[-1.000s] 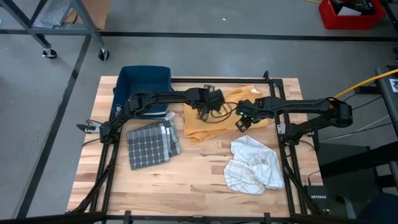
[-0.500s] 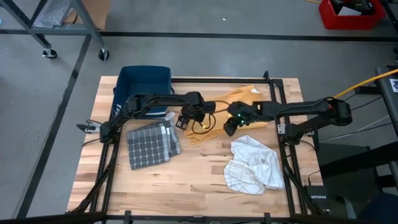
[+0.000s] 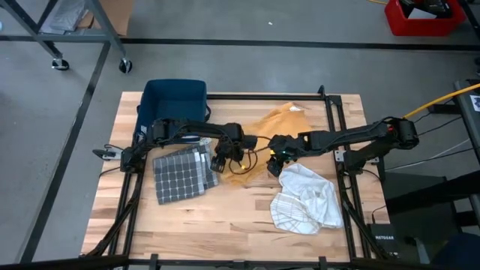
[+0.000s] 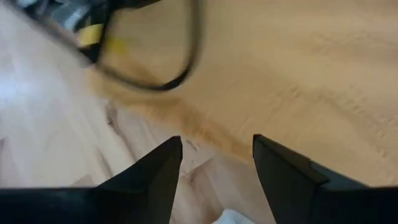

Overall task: Fold towel
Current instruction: Fold the yellow towel

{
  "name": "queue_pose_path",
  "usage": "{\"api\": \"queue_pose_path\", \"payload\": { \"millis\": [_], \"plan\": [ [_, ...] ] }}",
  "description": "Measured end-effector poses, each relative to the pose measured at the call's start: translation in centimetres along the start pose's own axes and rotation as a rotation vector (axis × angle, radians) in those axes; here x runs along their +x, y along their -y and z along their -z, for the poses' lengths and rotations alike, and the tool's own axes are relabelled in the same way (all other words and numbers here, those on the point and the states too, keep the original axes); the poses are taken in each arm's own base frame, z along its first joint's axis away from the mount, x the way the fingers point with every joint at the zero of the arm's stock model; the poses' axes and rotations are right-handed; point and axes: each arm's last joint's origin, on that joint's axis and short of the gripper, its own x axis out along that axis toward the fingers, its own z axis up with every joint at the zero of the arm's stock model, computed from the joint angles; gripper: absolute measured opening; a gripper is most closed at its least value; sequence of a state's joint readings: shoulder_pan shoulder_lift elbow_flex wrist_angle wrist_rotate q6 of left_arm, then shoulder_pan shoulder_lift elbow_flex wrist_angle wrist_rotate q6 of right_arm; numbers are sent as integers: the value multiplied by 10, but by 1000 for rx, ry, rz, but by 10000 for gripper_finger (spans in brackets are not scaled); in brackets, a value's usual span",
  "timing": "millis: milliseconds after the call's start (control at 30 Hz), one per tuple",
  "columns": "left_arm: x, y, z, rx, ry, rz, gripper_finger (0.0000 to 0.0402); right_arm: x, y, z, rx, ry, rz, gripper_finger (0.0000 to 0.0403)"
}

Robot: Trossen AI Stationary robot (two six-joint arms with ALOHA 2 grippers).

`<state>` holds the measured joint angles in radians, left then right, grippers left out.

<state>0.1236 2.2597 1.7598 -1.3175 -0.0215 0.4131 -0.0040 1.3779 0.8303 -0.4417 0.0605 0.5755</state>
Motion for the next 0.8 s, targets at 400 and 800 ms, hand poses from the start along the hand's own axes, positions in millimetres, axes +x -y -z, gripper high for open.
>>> {"api": "queue_pose_path", "payload": {
  "millis": [400, 800],
  "plan": [
    [-2, 73, -42, 437, 211, 24, 182, 1, -4, 4, -6, -118, -154, 207],
    [-37, 97, -43, 598, 312, -162, 182, 1, -6, 5, 45, -159, -214, 207]
  ]
}}
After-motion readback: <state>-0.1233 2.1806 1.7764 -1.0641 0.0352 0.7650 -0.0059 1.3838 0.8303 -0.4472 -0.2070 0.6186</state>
